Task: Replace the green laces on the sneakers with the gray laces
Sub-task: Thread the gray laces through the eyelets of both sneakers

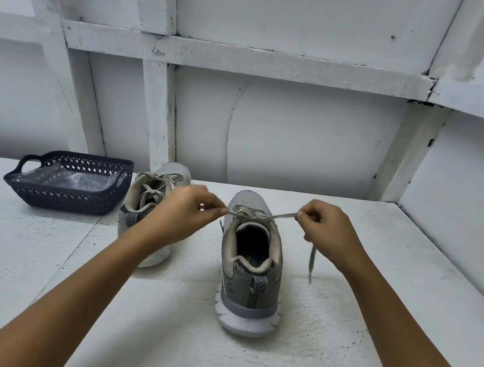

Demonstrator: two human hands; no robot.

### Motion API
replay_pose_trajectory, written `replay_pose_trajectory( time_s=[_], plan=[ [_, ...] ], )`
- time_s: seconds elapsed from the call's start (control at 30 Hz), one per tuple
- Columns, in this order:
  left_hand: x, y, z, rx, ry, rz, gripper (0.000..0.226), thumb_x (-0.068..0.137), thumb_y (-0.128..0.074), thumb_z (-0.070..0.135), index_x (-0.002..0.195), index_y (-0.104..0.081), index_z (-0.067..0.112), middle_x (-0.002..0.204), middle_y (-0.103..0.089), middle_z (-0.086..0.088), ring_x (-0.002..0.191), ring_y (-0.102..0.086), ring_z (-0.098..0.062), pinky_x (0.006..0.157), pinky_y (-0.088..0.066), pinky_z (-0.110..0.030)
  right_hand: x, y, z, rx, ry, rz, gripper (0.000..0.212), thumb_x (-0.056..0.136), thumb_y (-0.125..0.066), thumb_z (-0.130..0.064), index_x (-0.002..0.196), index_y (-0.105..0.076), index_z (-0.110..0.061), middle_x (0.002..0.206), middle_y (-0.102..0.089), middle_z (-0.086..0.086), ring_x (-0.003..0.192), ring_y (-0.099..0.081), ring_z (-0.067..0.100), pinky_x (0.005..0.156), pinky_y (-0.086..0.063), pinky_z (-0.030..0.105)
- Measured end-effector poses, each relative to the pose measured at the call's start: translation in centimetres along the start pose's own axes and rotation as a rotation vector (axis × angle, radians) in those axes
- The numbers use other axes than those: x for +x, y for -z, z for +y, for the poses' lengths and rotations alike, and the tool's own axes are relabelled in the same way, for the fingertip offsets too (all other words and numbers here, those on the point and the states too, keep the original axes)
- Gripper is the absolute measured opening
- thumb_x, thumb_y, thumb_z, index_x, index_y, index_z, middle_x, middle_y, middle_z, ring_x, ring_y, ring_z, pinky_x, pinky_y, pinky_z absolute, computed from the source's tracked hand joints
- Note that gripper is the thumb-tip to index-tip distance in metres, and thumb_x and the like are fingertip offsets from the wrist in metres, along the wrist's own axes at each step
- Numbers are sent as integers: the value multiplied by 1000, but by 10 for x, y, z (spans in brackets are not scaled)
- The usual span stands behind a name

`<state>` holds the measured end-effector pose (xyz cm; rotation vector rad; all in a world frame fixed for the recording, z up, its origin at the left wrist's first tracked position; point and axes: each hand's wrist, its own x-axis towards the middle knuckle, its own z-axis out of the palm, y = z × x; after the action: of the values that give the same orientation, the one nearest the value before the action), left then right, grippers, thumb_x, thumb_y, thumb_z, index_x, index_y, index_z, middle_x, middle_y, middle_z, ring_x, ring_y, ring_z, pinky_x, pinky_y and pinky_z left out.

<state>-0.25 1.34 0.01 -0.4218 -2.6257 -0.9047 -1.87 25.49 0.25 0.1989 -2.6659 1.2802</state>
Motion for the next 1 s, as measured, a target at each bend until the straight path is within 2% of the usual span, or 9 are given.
replay_pose_trajectory(
  time_s=[0.07,0.17,0.3,0.4,0.57,0.7,0.8,0.9,1.0],
  plan=[
    [-6,0,-6,-20,44,-48,12,88,-64,26,88,-72,17,76,-58,8,70,-51,-2,62,-34,-11,-2,-2,9,90,-76,-20,15,88,-52,-9,77,-61,-8,60,-53,-1,56,-54,15,61,-52,30],
    [-8,-4,0,-177,122,-46,20,91,-59,28,80,-63,11,70,-50,5,62,-44,-5,58,-34,-13,-4,-7,6,374,-140,-50,20,94,-50,-10,75,-58,-8,67,-52,4,54,-53,13,55,-52,29],
    [-6,-19,22,-685,280,80,25,94,-51,30,79,-59,11,86,-64,0,86,-56,-12,89,-47,-44,-6,-15,-13,840,-153,-105,23,96,-50,-22,79,-55,-8,81,-64,4,52,-59,12,43,-46,24],
    [-3,-31,37,-918,313,134,26,97,-44,31,81,-59,17,92,-71,7,96,-61,-13,91,-44,-39,-7,-23,-23,963,-175,-133,23,96,-50,-28,78,-52,-12,82,-70,4,46,-56,12,37,-38,19],
    [-2,-41,52,-1027,263,171,21,100,-39,12,88,-56,12,80,-60,-2,64,-60,5,59,-45,-9,-6,-34,-27,853,-131,-90,20,96,-52,-25,82,-60,-13,73,-64,6,38,-36,7,35,-23,13],
    [-1,-45,44,-960,198,95,23,97,-40,0,103,-61,8,75,-58,1,65,-59,6,70,-47,-9,-6,-38,-24,707,-44,-99,19,95,-53,-9,92,-69,-19,75,-62,12,44,-39,7,36,-31,17],
    [0,-40,42,-896,146,16,32,94,-44,-5,98,-65,20,73,-64,11,71,-61,6,76,-46,-9,-6,-36,-25,590,-12,-135,28,94,-51,-2,98,-71,-21,80,-63,22,49,-44,11,40,-38,17],
    [2,-35,38,-878,141,-66,27,93,-48,-4,93,-64,18,72,-66,4,70,-62,-1,74,-48,-12,-6,-34,-27,562,13,-150,21,92,-54,-2,93,-68,-17,74,-65,8,49,-51,8,41,-43,18],
    [4,-34,34,-875,197,-87,16,91,-56,3,97,-52,17,68,-69,2,71,-65,-10,73,-50,-18,-5,-33,-24,593,-9,-137,16,90,-58,-2,94,-57,-18,73,-66,3,49,-56,6,39,-42,19]
  ],
)
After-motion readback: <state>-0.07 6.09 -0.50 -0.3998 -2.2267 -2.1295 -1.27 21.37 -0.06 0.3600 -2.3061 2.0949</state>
